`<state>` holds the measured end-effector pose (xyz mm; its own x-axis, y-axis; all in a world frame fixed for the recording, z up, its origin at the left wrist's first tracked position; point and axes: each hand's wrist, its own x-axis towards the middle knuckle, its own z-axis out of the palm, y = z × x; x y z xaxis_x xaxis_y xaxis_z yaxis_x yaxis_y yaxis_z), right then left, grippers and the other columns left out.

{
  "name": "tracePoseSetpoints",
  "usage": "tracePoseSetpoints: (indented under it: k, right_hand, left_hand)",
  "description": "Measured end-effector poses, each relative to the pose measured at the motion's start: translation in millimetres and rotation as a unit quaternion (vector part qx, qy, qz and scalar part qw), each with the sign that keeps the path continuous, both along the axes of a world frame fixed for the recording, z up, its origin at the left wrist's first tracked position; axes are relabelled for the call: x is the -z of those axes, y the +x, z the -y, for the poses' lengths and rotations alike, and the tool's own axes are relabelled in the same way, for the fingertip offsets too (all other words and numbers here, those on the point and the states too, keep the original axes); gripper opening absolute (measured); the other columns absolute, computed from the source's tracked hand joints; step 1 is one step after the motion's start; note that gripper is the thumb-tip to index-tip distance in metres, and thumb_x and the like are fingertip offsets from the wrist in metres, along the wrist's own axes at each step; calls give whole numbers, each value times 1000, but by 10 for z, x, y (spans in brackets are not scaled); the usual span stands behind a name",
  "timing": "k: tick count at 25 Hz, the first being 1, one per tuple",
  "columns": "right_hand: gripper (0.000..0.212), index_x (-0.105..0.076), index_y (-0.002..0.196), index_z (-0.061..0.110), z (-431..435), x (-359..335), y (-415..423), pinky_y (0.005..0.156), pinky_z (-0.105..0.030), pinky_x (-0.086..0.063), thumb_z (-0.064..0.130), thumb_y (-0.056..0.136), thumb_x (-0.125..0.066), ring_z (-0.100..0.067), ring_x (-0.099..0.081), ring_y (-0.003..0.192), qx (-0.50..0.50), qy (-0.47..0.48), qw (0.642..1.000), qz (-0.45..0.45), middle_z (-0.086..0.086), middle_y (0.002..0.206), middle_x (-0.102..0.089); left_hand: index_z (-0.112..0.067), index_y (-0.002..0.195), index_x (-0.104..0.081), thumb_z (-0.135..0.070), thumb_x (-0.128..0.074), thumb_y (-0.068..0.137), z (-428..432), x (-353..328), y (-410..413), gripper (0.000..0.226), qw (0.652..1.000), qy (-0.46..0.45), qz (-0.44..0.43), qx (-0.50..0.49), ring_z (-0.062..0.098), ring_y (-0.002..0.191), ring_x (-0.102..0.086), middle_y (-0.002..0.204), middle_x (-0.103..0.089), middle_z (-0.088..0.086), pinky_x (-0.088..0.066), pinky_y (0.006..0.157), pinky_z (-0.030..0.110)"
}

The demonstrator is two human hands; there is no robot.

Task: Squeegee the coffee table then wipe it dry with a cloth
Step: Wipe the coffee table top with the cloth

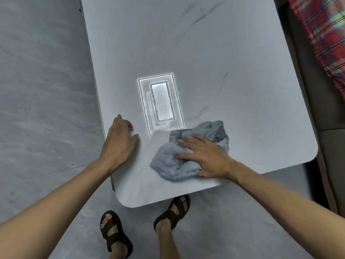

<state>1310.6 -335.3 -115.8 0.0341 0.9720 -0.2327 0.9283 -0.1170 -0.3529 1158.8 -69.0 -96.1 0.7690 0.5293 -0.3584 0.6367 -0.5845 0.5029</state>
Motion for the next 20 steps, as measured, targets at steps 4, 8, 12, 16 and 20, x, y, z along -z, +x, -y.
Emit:
tracePoseSetpoints:
  k: [4, 8, 12, 16, 20]
  right_hand:
    - [42, -57, 112, 30, 154, -126, 1025, 93, -45, -45, 29, 69, -57, -28, -55, 106, 482, 104, 870, -3, -4, 115, -59]
    - [58, -51, 135, 29, -690, 20, 1273, 111, -42, -28, 34, 78, -60, -25, -47, 125, 791, 62, 605, 59, -9, 133, -55]
    - [62, -49, 135, 32, -1335, -12, 770, 115, -44, -23, 40, 74, -60, -30, -41, 131, 668, 78, 740, 25, -11, 138, -50]
    - [52, -56, 125, 35, -1447, -22, -161, 107, -44, -34, 51, 76, -60, -33, -47, 123, 323, 55, 945, 9, -11, 129, -55]
    - [54, -53, 131, 32, -687, -10, -40, 112, -44, -24, 52, 81, -59, -31, -44, 130, 110, 42, 993, 5, -11, 136, -54]
  left_hand:
    - [-11, 109, -45, -25, -51, 88, -19, 52, 268, 27, 993, 24, -109, 32, 43, 133, -33, 140, -31, 25, -42, 96, 49]
    - [-12, 107, -41, -19, -46, 89, -33, -18, 298, 20, 987, -19, -155, 31, 37, 148, -8, 157, -5, 28, -35, 105, 48]
    - [-13, 103, -38, -15, -43, 89, -51, -75, 298, 14, 987, -40, -156, 21, 36, 149, -9, 160, -2, 23, -35, 101, 47]
    - [-11, 111, -38, -12, -41, 88, -93, -113, 277, 23, 987, -32, -159, 8, 42, 136, -35, 154, -26, 23, -37, 96, 46]
    - [-17, 106, -33, -10, -44, 86, -266, -169, 66, 23, 996, -45, -75, -29, 34, 87, -53, 99, -56, 7, -37, 73, 37]
